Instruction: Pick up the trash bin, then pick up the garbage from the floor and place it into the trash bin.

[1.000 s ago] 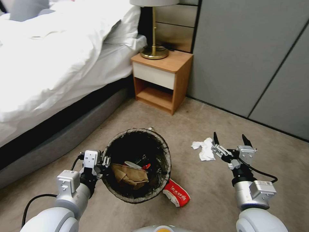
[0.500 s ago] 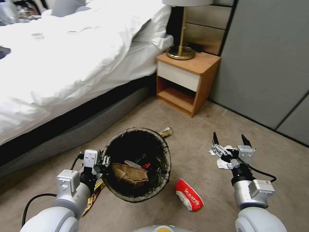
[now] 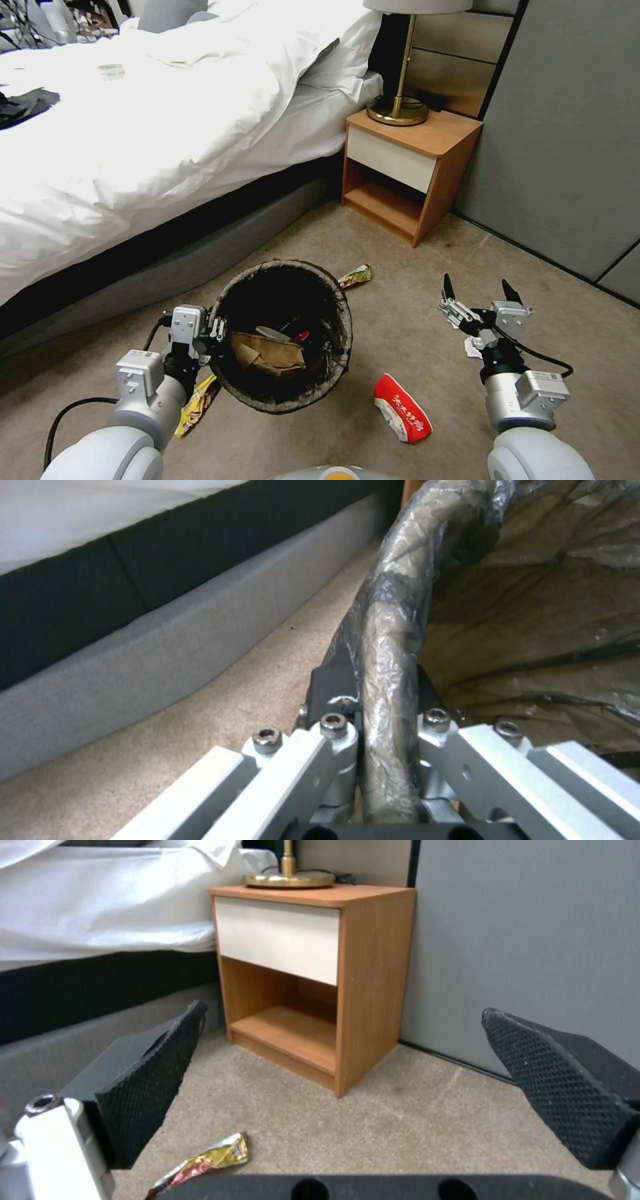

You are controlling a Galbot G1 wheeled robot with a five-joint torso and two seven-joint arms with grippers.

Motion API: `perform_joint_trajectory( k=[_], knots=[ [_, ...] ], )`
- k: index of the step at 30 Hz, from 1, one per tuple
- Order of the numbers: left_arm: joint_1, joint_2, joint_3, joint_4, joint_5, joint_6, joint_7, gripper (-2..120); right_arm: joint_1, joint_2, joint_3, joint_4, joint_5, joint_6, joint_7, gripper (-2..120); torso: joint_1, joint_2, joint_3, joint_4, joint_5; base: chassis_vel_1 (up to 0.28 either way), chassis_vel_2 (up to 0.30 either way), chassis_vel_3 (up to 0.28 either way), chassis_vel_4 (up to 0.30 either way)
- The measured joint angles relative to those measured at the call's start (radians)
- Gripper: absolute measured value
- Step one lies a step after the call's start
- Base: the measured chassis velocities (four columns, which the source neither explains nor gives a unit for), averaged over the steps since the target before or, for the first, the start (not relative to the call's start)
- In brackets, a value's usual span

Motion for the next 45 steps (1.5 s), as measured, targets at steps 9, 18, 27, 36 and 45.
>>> perform_joint_trajectory(
  k=[9,18,27,36,45],
  knots=[
    [0.0,0.0,-0.003,-0.002,-0.001,0.001,0.0,1,-0.028,-0.012,-0.01,0.005,-0.004,-0.005,-0.003,100,0.0,0.0,0.0,0.0002,0.0,0.0,0.0,0.0,0.0],
    [0.016,-0.003,-0.008,-0.004,-0.005,0.011,0.001,1,-0.148,-0.041,0.078,0.037,0.061,-0.07,-0.208,100,0.0,0.0,0.0,0.0,0.0,0.0,0.0,0.0,0.0],
    [0.04,0.001,-0.012,-0.005,-0.004,0.016,0.0,1,-0.184,-0.184,0.114,-0.01,0.087,-0.125,-0.431,100,0.0,0.0,0.0,0.0001,0.0002,0.0,0.0,0.0,0.0],
    [0.055,0.01,-0.013,-0.006,-0.002,0.02,-0.002,1,-0.164,-0.385,0.052,-0.092,0.127,-0.145,-0.53,100,0.0,0.0,0.0,0.0001,0.0001,0.0,0.0,0.0,0.0],
    [0.069,0.004,-0.011,-0.007,0.006,0.022,-0.003,1,-0.001,-0.449,-0.11,-0.21,0.193,-0.277,-0.556,100,0.0,0.0,0.0,0.0003,0.0003,0.0,0.0,0.0,0.0]
  ],
)
